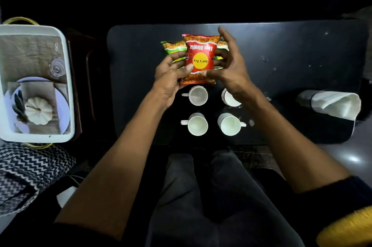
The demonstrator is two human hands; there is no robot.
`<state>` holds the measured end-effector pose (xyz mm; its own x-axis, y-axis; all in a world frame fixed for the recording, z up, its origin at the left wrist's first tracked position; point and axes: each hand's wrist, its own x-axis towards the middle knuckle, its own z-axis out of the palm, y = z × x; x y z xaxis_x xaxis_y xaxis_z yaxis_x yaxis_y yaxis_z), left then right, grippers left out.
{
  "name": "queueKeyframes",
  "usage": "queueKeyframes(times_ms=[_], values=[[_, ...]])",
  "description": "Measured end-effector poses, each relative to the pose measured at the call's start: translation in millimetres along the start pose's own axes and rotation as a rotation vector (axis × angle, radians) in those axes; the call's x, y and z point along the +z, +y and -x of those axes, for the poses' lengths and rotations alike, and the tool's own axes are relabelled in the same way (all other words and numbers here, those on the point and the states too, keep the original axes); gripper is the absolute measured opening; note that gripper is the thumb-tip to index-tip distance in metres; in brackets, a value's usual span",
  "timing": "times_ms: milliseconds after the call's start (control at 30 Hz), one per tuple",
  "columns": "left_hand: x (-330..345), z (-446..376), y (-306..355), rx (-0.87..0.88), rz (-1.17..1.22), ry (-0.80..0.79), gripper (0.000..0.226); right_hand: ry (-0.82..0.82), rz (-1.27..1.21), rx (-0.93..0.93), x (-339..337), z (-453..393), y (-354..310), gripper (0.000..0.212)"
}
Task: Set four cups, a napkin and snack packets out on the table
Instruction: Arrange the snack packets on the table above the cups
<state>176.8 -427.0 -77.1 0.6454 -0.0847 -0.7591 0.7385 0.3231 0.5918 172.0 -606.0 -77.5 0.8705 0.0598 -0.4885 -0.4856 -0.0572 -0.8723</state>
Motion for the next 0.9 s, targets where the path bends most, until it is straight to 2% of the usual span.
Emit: queueKeyframes(times_ms=[267, 433, 500, 567, 633, 700, 767, 833, 900], values=[[33, -10, -14, 0.032, -0.166, 0.048, 0.042, 0.063, 0.169, -0.091, -36, 6, 15, 0.113], [55, -14, -19, 0.151, -0.468, -0.041, 0.046, 0.069, 0.725, -0.215, -56, 8, 16, 0.109], [62, -19, -19, 0.154, -0.584, -0.088, 0.044, 0.052, 0.855, -0.191, -59, 10, 14, 0.106], [68, -24, -19, 0.154, -0.666, -0.139, 0.044, 0.02, 0.8, -0.113, -64, 11, 15, 0.107], [73, -27, -20, 0.152, -0.712, -0.179, 0.043, 0.011, 0.627, -0.015, -73, 12, 17, 0.113], [79, -28, -22, 0.158, -0.68, -0.168, 0.045, 0.086, 0.423, 0.07, -82, 12, 19, 0.111], [86, -30, -24, 0.142, -0.559, -0.135, 0.054, 0.226, 0.204, 0.178, -84, 13, 19, 0.1], [93, -32, -27, 0.106, -0.52, -0.104, 0.057, 0.36, -0.026, 0.332, -80, 13, 17, 0.08], [101, -36, -32, 0.083, -0.516, -0.08, 0.053, 0.438, -0.078, 0.42, -79, 11, 15, 0.067]])
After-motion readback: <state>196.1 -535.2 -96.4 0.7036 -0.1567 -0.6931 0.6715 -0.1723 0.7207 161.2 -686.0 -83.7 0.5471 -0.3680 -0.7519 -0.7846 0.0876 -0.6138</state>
